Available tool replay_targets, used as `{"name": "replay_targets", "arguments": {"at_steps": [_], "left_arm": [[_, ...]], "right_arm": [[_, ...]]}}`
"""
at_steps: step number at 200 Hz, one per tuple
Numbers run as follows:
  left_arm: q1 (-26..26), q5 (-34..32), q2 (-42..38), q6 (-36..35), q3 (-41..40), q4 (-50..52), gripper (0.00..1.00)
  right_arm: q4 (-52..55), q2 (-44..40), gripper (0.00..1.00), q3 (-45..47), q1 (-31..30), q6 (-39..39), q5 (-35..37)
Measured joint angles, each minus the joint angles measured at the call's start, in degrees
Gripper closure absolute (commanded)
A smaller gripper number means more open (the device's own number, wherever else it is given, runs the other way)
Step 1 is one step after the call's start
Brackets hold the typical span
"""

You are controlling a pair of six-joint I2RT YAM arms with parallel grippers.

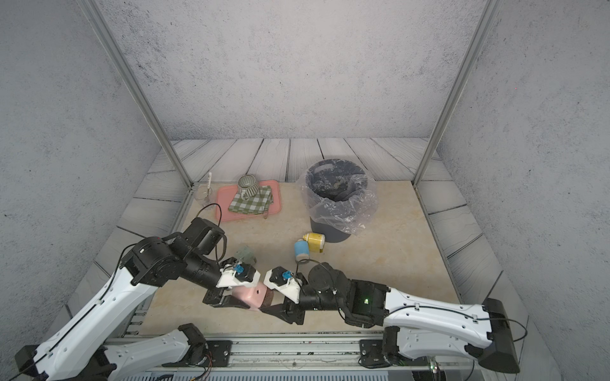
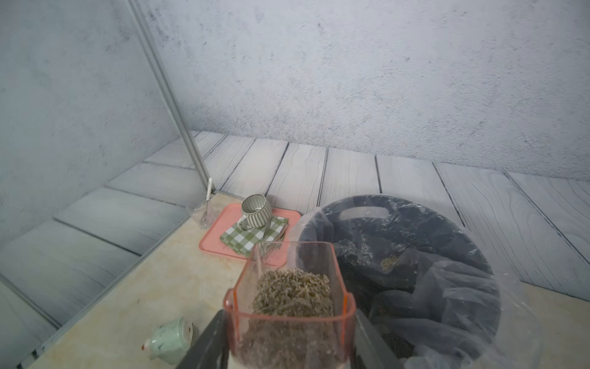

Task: Take out the pencil sharpener tray and clean the shavings
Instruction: Open the container of the pencil sharpener.

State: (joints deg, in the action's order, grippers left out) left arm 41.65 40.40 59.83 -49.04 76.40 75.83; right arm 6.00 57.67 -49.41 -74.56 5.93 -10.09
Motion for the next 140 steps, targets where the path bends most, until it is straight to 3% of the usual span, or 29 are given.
{"name": "replay_targets", "arguments": {"at_steps": [140], "left_arm": [[0.4, -3.0, -1.3, 0.0, -2.1, 1.8, 1.0]], "right_arm": [[4.3, -7.9, 1.0, 2.6, 0.8, -1.5, 1.6]]}}
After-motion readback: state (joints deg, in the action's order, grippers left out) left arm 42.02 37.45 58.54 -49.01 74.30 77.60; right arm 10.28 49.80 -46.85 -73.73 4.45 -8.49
